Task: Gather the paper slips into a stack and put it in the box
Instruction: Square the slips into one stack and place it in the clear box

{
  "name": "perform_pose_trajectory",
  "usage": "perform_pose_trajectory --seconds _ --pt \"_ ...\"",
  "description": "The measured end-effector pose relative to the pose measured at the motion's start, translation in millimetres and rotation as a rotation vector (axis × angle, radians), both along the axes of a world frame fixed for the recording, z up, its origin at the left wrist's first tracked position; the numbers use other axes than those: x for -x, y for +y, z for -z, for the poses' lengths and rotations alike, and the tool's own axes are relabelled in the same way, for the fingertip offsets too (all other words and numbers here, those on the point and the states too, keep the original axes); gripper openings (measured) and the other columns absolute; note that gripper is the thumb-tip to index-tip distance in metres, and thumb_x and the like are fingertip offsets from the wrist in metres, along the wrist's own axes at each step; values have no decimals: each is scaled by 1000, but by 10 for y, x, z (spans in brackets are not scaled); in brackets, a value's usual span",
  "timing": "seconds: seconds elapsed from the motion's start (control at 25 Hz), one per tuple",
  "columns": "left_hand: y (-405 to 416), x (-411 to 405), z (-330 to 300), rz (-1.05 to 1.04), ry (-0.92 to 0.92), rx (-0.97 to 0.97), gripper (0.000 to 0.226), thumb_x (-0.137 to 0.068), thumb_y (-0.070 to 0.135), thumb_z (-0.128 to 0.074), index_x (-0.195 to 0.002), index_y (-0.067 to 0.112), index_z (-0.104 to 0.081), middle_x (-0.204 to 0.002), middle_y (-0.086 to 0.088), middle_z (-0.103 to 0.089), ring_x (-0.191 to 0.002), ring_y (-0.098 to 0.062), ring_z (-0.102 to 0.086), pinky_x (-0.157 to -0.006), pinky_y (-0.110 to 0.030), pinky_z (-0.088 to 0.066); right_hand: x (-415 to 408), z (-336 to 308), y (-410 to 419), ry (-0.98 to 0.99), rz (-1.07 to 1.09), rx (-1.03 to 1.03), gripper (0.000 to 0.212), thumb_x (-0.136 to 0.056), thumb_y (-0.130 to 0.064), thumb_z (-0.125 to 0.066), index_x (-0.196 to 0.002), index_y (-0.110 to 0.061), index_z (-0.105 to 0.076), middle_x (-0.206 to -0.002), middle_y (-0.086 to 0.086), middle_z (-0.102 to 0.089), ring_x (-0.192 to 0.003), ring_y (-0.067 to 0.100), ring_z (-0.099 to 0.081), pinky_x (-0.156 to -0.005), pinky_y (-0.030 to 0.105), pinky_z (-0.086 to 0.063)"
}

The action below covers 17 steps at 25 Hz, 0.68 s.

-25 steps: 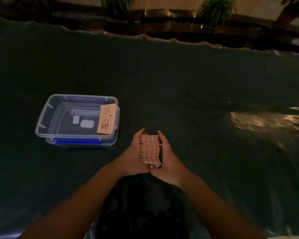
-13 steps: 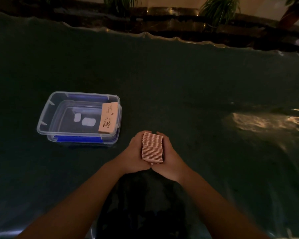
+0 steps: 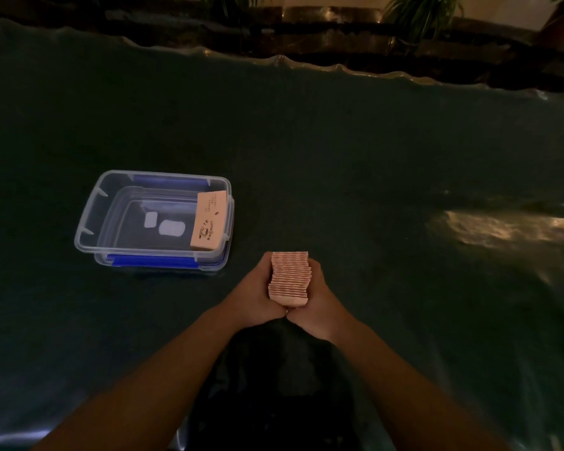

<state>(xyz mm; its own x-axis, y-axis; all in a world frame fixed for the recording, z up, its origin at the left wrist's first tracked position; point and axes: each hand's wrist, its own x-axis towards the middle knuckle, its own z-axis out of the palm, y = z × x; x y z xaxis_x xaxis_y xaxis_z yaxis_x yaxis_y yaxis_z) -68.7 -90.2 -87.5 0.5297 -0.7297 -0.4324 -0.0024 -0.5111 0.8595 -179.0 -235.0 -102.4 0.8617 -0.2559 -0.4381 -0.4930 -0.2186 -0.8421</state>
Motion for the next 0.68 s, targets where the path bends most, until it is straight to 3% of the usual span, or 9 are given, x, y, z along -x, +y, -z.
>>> perform_pose_trajectory --seconds 0.12,0.16,0.24,0.32,0.44,0.52,0.6,0.68 --pt "58 -62 -54 -49 86 29 101 -62 5 -94 -136 47 -40 -127 20 -60 -111 20 -57 -91 -12 -44 39 -27 -100 1 -3 -89 102 -63 -22 -89 -147 -41 -34 -142 -12 -58 -127 -2 -60 -103 28 -53" --pt "59 -67 -82 -81 149 57 102 -61 1 -93 -141 40 -43 -130 15 -62 -116 14 -58 -94 -14 -48 61 -40 -129 -8 43 -138 105 -60 -22 -92 -148 -38 -37 -144 -10 -58 -130 1 -60 -107 32 -52" --pt "39 -37 -171 -168 286 106 99 -57 0 -93 -144 21 -51 -133 0 -67 -125 -12 -63 -106 -37 -51 117 -61 -137 -26 174 -310 113 -58 -17 -92 -155 -31 -36 -151 -2 -55 -136 14 -59 -113 44 -50" --pt "-13 24 -239 -228 418 182 81 -57 -3 -86 -133 10 -61 -125 -13 -72 -121 -28 -67 -104 -50 -53 161 -80 -97 -50 284 -527 111 -62 -7 -86 -158 -26 -34 -152 8 -58 -136 24 -62 -112 50 -51" --pt "-60 56 -260 -188 509 278 68 -67 -6 -79 -130 10 -60 -123 -15 -73 -122 -33 -66 -99 -47 -57 205 -101 -67 -109 343 -631 92 -68 -1 -78 -152 -18 -43 -145 13 -65 -134 30 -64 -107 50 -54" --pt "-32 -20 -207 -198 568 306 87 -68 -4 -82 -144 17 -46 -131 -16 -68 -126 -33 -63 -101 -49 -56 230 -129 -131 -127 384 -562 84 -68 1 -76 -145 -19 -50 -139 12 -69 -130 30 -67 -105 52 -56" --pt "42 -139 -146 -180 460 255 103 -65 1 -90 -147 34 -37 -134 -5 -67 -127 -23 -63 -99 -46 -57 247 -161 -223 -135 371 -453 81 -67 3 -74 -140 -24 -54 -132 5 -73 -126 26 -69 -101 47 -59" --pt "87 -233 -88 -74 190 103 103 -61 21 -98 -144 42 -40 -133 9 -67 -124 -9 -63 -101 -40 -56 274 -183 -323 -137 274 -296 87 -64 0 -76 -143 -26 -50 -133 3 -71 -127 22 -68 -100 43 -59"
